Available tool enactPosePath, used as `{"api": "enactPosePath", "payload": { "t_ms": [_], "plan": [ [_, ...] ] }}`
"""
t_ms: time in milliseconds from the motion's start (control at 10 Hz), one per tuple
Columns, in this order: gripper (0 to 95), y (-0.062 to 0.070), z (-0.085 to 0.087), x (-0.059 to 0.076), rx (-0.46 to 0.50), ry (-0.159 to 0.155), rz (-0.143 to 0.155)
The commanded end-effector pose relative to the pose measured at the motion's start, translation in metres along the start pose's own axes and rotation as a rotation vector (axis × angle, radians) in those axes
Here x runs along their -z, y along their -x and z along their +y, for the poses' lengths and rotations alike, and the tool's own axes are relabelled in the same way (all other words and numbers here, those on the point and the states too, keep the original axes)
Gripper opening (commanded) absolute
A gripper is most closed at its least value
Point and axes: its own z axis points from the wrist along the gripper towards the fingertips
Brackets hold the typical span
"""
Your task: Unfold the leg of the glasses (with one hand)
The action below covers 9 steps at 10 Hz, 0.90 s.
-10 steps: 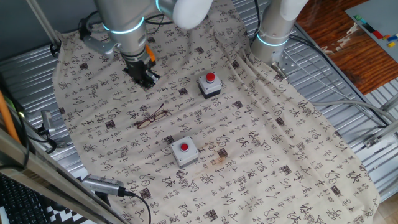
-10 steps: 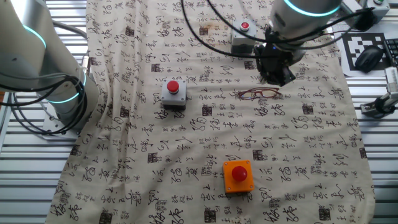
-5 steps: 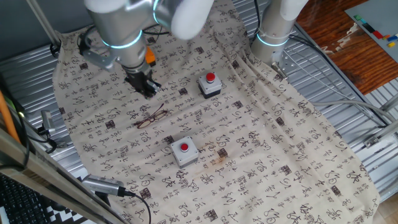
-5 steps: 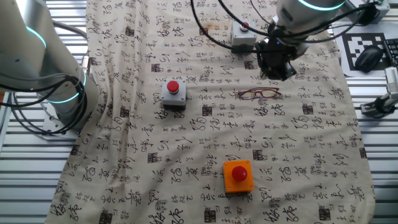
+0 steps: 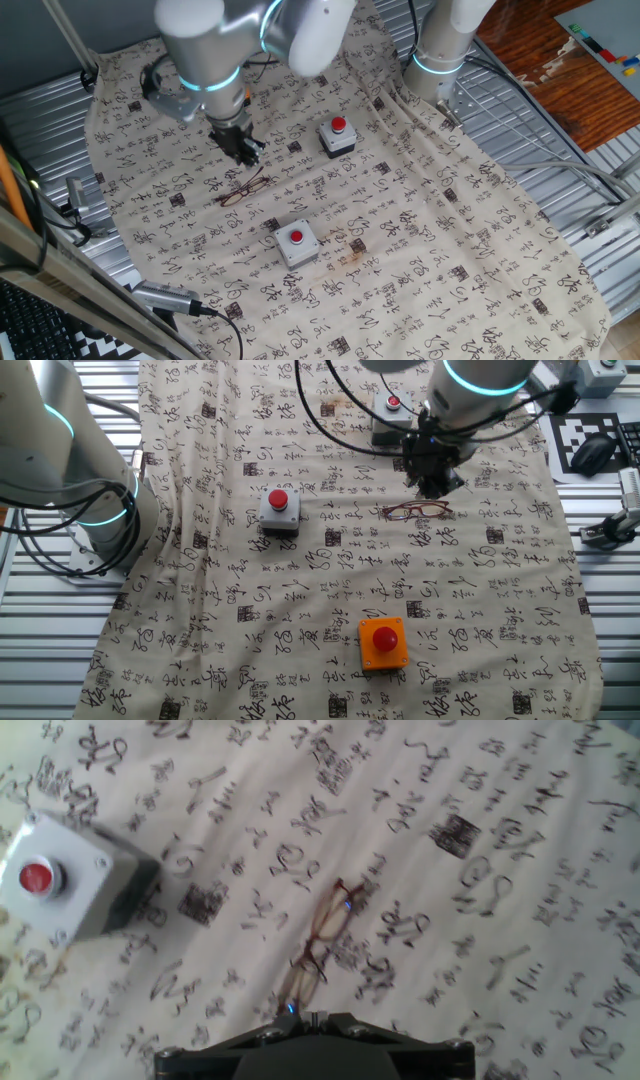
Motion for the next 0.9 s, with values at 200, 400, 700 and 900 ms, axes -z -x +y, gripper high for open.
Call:
{"api": "enactPosePath", "payload": {
  "t_ms": [200,400,700,900],
  "plan": [
    [19.0,-0.003,0.001,0.003,-0.003,0.015,-0.017],
    [19.0,-0.003,0.001,0.003,-0.007,0.021,-0.033],
    [38.0,-0.001,0.0,-0.006,-0.04,0.017,-0.029],
    [38.0,0.003,-0.005,-0.021,-0.077,0.024,-0.024]
  ]
}}
